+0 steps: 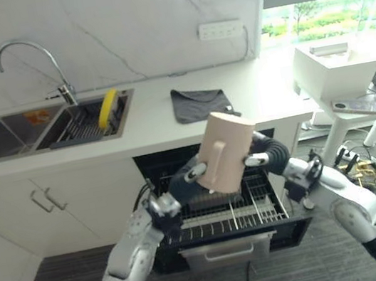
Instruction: Place the dishes in the dishwasher.
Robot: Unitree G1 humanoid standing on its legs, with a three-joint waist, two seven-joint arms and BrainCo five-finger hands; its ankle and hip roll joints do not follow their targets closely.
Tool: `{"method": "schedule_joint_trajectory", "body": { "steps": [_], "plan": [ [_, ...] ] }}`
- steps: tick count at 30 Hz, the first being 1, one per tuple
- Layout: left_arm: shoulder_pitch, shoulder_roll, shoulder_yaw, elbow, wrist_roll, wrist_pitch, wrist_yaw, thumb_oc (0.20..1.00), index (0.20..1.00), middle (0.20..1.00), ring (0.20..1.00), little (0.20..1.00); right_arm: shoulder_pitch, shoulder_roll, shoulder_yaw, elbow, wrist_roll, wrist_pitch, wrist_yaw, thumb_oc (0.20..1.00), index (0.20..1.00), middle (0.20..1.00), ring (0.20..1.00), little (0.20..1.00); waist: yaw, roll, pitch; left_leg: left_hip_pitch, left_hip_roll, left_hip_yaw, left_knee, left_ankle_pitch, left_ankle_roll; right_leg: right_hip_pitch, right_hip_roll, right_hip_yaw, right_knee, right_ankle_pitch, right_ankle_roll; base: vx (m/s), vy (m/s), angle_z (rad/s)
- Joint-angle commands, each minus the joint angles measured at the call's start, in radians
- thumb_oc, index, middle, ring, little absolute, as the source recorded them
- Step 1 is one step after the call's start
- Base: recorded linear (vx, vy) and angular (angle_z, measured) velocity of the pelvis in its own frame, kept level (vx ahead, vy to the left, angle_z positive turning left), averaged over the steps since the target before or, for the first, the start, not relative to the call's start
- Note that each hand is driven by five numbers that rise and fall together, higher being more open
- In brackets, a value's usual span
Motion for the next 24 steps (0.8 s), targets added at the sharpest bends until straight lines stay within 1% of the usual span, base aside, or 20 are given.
{"method": "schedule_joint_trajectory", "body": {
  "steps": [1,9,18,24],
  "plan": [
    [-0.099,0.015,-0.034,0.002,0.024,-0.033,-0.014,0.200,0.200,0.200,0.200,0.200,-0.113,0.030,-0.030,-0.063,0.056,-0.028,0.019,1.000,1.000,1.000,1.000,1.000,0.024,-0.013,0.036,0.086,0.054,0.029,0.007,-0.039,-0.030,0.000,-0.056,-0.066,0.006,0.012,0.038,0.00,0.000,0.00],
    [-0.093,0.014,-0.048,0.019,0.030,-0.031,-0.014,0.200,0.200,0.200,0.200,0.200,-0.138,0.035,-0.030,-0.071,0.097,-0.022,0.023,1.000,1.000,1.000,1.000,1.000,0.026,-0.013,0.032,0.086,0.051,0.028,0.007,-0.042,-0.028,0.000,-0.054,-0.067,0.006,0.010,0.036,0.00,0.000,0.00],
    [-0.092,0.011,-0.056,0.031,0.032,-0.033,-0.014,0.200,0.200,0.200,0.200,0.200,-0.145,0.045,-0.026,-0.081,0.086,-0.020,0.021,1.000,1.000,1.000,1.000,1.000,0.024,-0.013,0.032,0.087,0.054,0.034,0.007,-0.041,-0.028,0.000,-0.055,-0.066,0.006,0.011,0.036,0.00,0.000,0.00],
    [-0.091,0.008,-0.063,0.045,0.035,-0.039,-0.017,0.200,0.200,0.200,0.200,0.200,-0.153,0.054,-0.026,-0.089,0.103,-0.031,0.011,1.000,1.000,1.000,1.000,1.000,0.023,-0.014,0.033,0.088,0.053,0.036,0.007,-0.042,-0.026,0.000,-0.057,-0.065,0.006,0.012,0.037,0.00,0.000,0.00]
  ]
}}
